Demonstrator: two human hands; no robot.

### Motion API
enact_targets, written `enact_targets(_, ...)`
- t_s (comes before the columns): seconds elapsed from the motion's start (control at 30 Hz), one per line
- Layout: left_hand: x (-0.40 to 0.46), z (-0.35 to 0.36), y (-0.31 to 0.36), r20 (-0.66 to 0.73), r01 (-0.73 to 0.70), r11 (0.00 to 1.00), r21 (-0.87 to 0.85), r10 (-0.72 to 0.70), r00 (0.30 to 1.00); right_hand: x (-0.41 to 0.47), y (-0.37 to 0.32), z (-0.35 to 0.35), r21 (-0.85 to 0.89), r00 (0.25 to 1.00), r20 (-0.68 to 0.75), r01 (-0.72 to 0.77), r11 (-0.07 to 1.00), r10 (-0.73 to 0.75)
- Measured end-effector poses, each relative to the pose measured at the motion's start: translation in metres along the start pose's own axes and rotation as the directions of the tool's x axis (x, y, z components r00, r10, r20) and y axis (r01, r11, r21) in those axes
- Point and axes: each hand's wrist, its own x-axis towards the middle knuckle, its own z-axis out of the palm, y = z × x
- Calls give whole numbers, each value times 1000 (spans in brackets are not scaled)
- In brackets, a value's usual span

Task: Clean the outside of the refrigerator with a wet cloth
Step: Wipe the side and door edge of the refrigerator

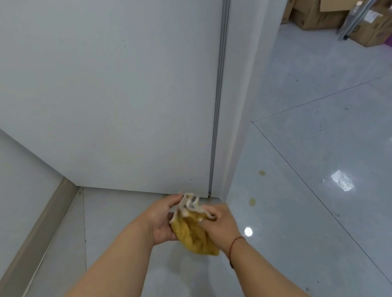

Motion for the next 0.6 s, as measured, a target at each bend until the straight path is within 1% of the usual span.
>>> enact_targets(0.03, 1, -2, -2, 6, 15, 1000, 6, -15, 1000, -2, 2, 9, 17, 995, 84, -58, 998, 56)
enact_targets(0.1, 4, -5, -5, 21, 47, 999, 1, -47, 999, -8, 6, 22, 103, 953, 183, -263, 959, 242)
enact_targets(0.17, 8, -9, -9, 67, 78, 997, 28, -80, 995, -13, 14, 32, 207, 889, 246, -437, 876, 385)
enact_targets(0.2, 8, -11, -10, 94, 87, 995, 44, -91, 991, -15, 14, 34, 285, 866, 270, -489, 825, 420)
enact_targets(0.3, 10, -13, -12, 157, 58, 998, 23, -61, 986, -7, 20, 34, 477, 843, 222, -532, 700, 489)
enact_targets(0.4, 11, -14, -9, 155, 8, 993, -116, 10, 988, 12, 25, 33, 635, 831, 218, -520, 572, 513)
enact_targets(0.47, 10, -15, -6, 125, -28, 970, -242, 60, 990, 23, 28, 34, 732, 826, 282, -514, 447, 488)
enact_targets(0.53, 10, -18, 1, 53, -81, 928, -364, 107, 993, 34, 28, 38, 812, 815, 347, -509, 285, 465)
enact_targets(0.6, 11, -20, 4, -34, -152, 903, -402, 151, 988, 43, 25, 40, 871, 798, 362, -474, 130, 482)
